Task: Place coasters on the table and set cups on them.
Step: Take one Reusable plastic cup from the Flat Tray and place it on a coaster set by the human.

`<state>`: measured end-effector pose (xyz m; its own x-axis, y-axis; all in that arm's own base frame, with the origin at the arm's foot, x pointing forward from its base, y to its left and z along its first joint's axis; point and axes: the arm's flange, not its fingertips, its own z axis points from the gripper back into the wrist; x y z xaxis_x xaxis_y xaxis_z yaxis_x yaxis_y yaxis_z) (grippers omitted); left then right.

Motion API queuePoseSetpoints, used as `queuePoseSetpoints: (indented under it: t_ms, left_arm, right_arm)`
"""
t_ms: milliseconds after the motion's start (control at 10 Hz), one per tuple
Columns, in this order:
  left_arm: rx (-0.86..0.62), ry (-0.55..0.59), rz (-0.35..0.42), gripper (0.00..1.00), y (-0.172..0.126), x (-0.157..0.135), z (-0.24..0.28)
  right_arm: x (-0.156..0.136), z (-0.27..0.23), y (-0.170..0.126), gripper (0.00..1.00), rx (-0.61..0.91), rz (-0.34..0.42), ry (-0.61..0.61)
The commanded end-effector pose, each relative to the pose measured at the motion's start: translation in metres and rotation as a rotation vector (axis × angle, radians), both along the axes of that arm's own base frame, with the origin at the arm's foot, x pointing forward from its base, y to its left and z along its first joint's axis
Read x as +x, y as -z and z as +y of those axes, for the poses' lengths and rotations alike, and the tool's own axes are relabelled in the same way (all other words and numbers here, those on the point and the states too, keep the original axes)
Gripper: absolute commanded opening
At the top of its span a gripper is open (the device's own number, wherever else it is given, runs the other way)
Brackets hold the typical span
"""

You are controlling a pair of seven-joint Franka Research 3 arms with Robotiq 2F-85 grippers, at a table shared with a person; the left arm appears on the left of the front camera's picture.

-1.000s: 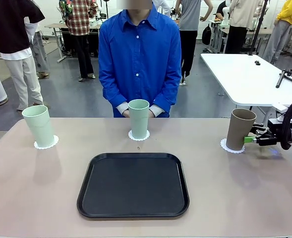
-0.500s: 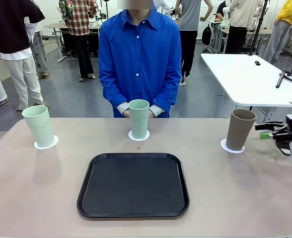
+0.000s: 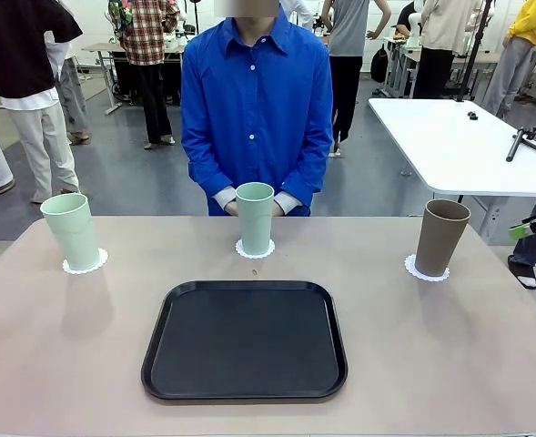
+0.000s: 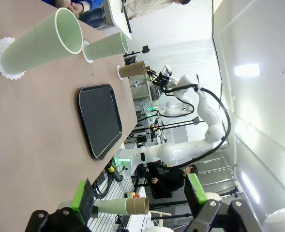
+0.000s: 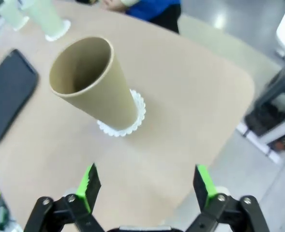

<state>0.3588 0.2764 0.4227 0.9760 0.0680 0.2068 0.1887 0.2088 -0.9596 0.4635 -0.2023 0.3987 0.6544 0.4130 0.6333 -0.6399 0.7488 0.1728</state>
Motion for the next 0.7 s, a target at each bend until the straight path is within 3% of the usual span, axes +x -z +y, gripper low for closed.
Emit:
queuePoseSetpoints:
  t_ms: [0, 600]
  left_arm:
    - [-0.003, -0.013, -0.006, 1.0, -0.002, 0.0, 0.001]
    - [-0.003, -0.013, -0.006, 1.0, -0.002, 0.0, 0.001]
  right_arm:
    - [-0.026, 0.043, -0.031, 1.0, -0.059, 0.13, 0.023]
    - [-0.088, 0.115, -0.101, 1.0, -0.371, 0.183, 0.205]
